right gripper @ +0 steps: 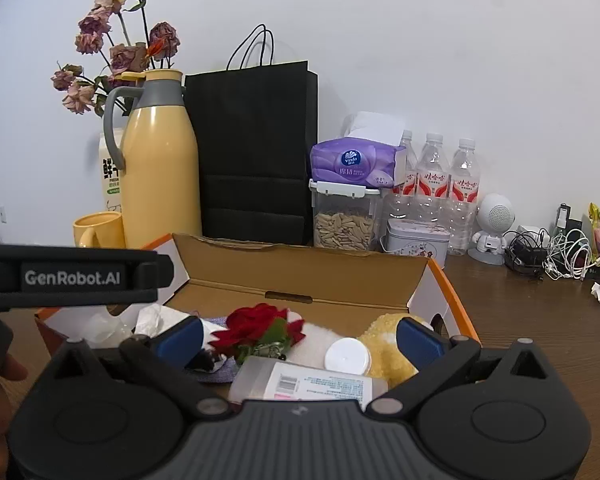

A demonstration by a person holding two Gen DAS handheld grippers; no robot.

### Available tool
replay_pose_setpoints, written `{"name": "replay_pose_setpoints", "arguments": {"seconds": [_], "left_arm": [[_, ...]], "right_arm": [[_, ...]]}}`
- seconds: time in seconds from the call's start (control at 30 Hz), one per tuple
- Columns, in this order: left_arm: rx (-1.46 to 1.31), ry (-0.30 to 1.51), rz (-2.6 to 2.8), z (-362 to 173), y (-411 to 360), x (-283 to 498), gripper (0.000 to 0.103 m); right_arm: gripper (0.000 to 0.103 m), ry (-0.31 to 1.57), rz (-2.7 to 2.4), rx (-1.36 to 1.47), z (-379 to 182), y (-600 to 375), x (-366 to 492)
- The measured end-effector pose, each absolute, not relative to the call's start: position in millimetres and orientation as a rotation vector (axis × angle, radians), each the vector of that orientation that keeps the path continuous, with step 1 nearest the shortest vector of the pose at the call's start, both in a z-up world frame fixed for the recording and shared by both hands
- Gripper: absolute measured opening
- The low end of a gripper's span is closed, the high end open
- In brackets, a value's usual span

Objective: Organize objects
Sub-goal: 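Drop the black cable into the box with left tool while right tool drops the rose there, then withdraw both tools from the box back toward the table items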

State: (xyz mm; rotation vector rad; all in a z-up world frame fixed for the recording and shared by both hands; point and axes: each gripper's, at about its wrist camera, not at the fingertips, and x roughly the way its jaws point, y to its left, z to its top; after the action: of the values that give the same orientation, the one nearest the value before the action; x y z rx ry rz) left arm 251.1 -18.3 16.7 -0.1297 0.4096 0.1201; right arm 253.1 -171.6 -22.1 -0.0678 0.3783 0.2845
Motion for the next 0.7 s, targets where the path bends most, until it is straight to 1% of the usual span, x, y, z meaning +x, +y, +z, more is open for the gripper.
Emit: {"name": "replay_pose_setpoints", "arguments": {"seconds": [0.7], "left_arm": [[-0.14,0.379,0.071,24.3,-18.5,229.8,0.103]], "right_arm": [[0.103,0.348,0.29,-0.056,-10.2,-184.6,232.2]]}}
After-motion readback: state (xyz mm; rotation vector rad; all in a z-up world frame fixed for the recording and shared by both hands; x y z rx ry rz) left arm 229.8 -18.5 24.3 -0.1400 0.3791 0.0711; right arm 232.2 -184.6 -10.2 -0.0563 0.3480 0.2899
